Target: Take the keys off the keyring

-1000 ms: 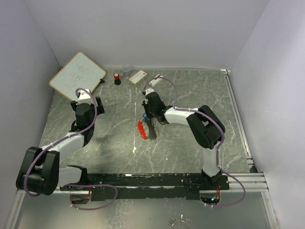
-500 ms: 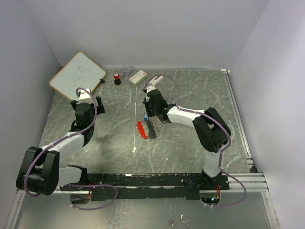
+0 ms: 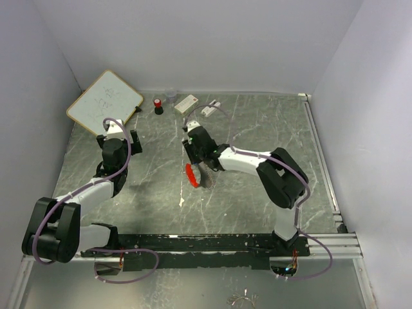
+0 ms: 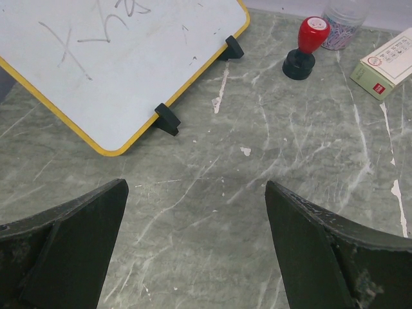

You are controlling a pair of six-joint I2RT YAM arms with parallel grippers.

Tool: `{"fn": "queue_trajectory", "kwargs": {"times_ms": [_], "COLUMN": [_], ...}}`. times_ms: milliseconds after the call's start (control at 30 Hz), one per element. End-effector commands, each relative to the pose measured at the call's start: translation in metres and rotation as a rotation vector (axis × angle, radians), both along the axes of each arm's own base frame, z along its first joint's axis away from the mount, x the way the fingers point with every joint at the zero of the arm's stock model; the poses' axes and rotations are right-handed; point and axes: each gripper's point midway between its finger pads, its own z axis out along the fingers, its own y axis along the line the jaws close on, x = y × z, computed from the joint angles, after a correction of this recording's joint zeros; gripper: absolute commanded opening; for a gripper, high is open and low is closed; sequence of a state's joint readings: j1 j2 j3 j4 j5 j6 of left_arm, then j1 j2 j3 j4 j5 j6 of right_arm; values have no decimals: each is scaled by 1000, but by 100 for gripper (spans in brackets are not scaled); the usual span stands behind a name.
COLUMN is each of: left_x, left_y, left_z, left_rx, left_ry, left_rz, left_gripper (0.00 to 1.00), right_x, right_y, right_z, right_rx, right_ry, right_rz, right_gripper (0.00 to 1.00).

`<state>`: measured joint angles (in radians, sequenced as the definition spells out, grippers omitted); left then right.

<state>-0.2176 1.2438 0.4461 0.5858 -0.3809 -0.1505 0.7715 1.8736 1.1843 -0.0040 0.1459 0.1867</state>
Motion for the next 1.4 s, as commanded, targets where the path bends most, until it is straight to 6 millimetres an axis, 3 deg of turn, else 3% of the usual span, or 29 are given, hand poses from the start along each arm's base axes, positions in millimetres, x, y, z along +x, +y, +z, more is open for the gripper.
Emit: {"fn": "queue_trajectory", "kwargs": {"times_ms": [0,200,700,833,933,1067,1133,1200,1300,1367], "left_x": [6,7,9,9,10,10,10,10,10,11], "left_y": [-6,-7,-10,-10,-9,-9,-9,-10,-11,-13], "left_z": [12,12,9,9,9,9,9,9,8,9], "left_rx": [-12,-12,-12,-13,-12,-11,-12,-12,-12,-11], "left_ry": [-30,-28,-20,-21,-19,-19,-18,-19,-17,-15], "left_rz": [-18,-24,-38,-37,-35,-35,-35,-36,-42,-54], "left_gripper": [100,100,99,100,100,100,100,99,100,100], "right_x": [-4,1,9,10,11,12,11,13,15,17], "right_y": [-3,-9,-21,-22,-22,-23,-25,-27,-27,-20], "right_z": [-22,-34,-41,-42,-43,-42,-53,-53,-42,-14], "right_rx": [-123,-167,-241,-246,-251,-260,-282,-295,-298,-252], "right_ry": [2,-7,-46,-50,-51,-52,-40,-46,-65,-94], "right_rz": [-16,-48,-105,-109,-108,-111,-111,-120,-117,-93], "right_gripper": [37,38,38,31,17,8,0,0,0,0]}}
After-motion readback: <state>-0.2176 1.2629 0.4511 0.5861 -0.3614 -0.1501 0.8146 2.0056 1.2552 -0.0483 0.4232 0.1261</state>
